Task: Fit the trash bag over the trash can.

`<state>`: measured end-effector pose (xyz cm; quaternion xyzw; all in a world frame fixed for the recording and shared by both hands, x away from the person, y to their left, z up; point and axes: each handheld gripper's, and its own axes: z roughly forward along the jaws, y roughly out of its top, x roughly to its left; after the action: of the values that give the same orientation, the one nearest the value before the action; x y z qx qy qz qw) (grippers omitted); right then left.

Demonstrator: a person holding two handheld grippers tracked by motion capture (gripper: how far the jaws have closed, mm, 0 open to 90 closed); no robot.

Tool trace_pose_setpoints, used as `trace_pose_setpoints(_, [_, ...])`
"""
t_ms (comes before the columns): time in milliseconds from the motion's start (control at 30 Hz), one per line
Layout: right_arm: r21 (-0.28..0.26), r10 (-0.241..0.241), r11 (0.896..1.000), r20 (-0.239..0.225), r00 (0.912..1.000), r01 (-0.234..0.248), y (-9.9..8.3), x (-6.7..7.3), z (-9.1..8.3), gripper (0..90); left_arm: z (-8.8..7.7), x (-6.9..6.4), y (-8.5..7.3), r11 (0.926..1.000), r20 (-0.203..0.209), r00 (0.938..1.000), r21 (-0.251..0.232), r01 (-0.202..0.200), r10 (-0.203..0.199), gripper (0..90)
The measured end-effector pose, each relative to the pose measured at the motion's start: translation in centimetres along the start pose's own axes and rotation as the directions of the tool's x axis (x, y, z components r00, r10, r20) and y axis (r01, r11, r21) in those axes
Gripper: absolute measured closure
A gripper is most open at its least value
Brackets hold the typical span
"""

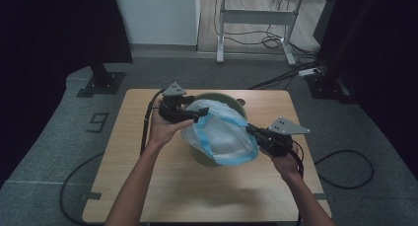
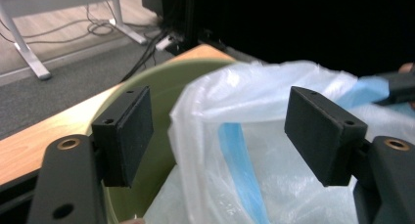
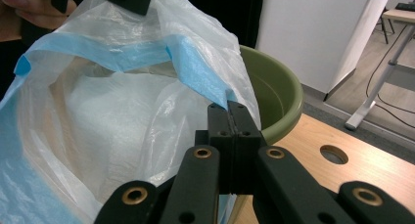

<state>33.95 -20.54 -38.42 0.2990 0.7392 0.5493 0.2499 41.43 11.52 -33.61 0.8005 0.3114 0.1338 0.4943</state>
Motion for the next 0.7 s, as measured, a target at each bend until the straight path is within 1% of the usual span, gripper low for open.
trace_pose_setpoints(67, [-0.001, -0.007, 1.000, -0.009, 0.9999, 0.007, 0.1, 0.1, 0.1, 88.3, 0.4, -0.1, 0.1, 0.9998, 0.010, 0.9999, 0.019, -0.008, 0.008, 27.5])
trace_pose_setpoints(167, [0.000, -0.017, 1.000, -0.021, 0.9996, 0.017, 0.2, 0.3, 0.2, 88.3, 0.9, -0.1, 0.2, 0.9993, 0.021, 0.9997, 0.035, -0.013, 0.012, 35.6])
trace_pose_setpoints(200, [0.000, -0.021, 1.000, -0.023, 0.9995, 0.021, 0.2, 0.4, 0.3, 88.3, 1.0, -0.1, 0.3, 0.9991, 0.026, 0.9995, 0.039, -0.016, 0.015, 39.7])
trace_pose_setpoints(267, [-0.001, -0.020, 1.000, -0.027, 0.9994, 0.020, 0.3, 0.4, 0.4, 88.2, 1.2, -0.3, 0.3, 0.9985, 0.043, 0.9988, 0.049, -0.024, 0.022, 51.0])
trace_pose_setpoints(300, [0.000, -0.022, 1.000, -0.028, 0.9994, 0.022, 0.4, 0.4, 0.4, 88.3, 1.3, -0.4, 0.3, 0.9980, 0.043, 0.9986, 0.055, -0.031, 0.029, 56.2])
trace_pose_setpoints(367, [0.001, -0.022, 1.000, -0.028, 0.9994, 0.022, 0.5, 0.3, 0.6, 88.3, 1.5, -0.6, 0.4, 0.9974, 0.046, 0.9986, 0.066, -0.029, 0.026, 67.8])
trace_pose_setpoints(433, [-0.001, -0.020, 1.000, -0.027, 0.9994, 0.020, 0.5, 0.3, 0.7, 88.2, 1.6, -0.7, 0.5, 0.9966, 0.044, 0.9989, 0.079, -0.021, 0.018, 75.9])
trace_pose_setpoints(500, [-0.003, -0.016, 1.000, -0.028, 0.9995, 0.016, 0.5, 0.2, 0.7, 88.2, 1.8, -0.9, 0.6, 0.9952, 0.039, 0.9989, 0.094, -0.027, 0.024, 83.4])
trace_pose_setpoints(600, [-0.008, -0.007, 1.000, -0.030, 0.9995, 0.006, 0.4, 0.0, 0.7, 87.9, 1.9, -1.2, 0.6, 0.9941, 0.024, 0.9990, 0.101, -0.040, 0.038, 88.5])
trace_pose_setpoints(700, [-0.011, -0.002, 1.000, -0.022, 0.9998, 0.001, 0.3, -0.1, 0.5, 87.9, 1.7, -1.3, 0.6, 0.9953, 0.018, 0.9991, 0.088, -0.040, 0.038, 89.3])
